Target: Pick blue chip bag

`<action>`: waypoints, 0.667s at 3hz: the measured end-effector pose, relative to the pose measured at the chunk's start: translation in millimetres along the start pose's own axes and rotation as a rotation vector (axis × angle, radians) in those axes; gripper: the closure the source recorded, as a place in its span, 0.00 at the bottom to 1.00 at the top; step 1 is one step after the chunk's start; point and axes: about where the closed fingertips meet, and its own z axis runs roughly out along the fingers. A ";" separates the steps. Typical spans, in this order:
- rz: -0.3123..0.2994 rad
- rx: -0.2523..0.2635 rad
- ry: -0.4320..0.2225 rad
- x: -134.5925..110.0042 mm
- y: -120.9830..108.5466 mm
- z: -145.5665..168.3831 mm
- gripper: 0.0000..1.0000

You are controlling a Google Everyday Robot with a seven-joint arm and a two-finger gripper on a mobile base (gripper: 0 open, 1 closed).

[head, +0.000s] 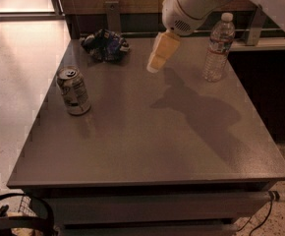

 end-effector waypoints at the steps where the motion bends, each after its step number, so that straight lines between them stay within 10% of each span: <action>1: 0.004 -0.007 -0.067 -6.5 -28.6 42.6 0.00; 2: 0.012 0.002 -0.130 -10.3 -48.0 84.4 0.00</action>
Offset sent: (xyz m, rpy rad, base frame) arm 0.1293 0.0425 -0.0542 0.1838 -0.0601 0.0657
